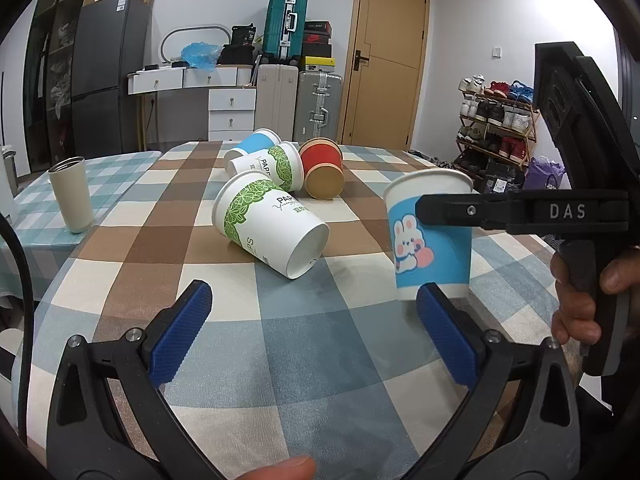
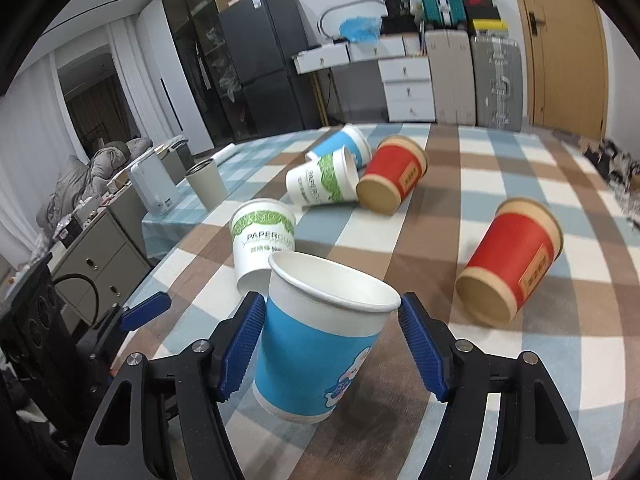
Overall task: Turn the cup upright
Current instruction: 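Lift the blue bunny cup with the right tool and rotate it rim-up, then lower the upright blue cup onto the table and open the right tool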
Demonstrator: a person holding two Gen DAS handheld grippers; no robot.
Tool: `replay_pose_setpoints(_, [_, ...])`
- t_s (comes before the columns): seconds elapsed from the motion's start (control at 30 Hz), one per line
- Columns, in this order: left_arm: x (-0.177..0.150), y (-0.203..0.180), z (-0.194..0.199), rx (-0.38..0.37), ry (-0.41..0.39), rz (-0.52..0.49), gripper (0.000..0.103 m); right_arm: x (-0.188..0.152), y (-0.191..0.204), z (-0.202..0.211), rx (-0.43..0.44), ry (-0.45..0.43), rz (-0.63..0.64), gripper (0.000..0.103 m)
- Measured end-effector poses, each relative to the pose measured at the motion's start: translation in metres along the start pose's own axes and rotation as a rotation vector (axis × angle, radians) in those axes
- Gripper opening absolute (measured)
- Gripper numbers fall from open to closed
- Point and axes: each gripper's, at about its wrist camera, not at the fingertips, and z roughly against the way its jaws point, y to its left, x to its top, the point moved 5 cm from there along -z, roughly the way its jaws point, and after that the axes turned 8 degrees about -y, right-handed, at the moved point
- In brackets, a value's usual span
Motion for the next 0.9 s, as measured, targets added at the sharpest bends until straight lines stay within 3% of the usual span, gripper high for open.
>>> replay_pose_setpoints(0.17, [0.000,0.000,0.000,0.000,-0.001,0.000,0.102,0.003,0.006,0.001,-0.066,-0.061,0.082,0.070])
replay_pose_setpoints(0.33, [0.000,0.000,0.000,-0.001,0.000,-0.001,0.102,-0.002,0.013,-0.005,-0.102,-0.058,0.148,0.070])
replay_pose_setpoints(0.5, [0.000,0.000,0.000,0.000,-0.001,0.000,0.102,-0.008,0.015,-0.003,-0.087,-0.048,0.152,0.070])
replay_pose_setpoints(0.53, [0.000,0.000,0.000,0.000,-0.001,0.000,0.102,-0.010,0.017,-0.003,-0.082,-0.041,0.153,0.061])
replay_pose_setpoints(0.9, [0.000,0.001,0.000,0.000,-0.001,0.001,0.102,-0.031,0.016,0.024,-0.046,-0.042,0.134,0.061])
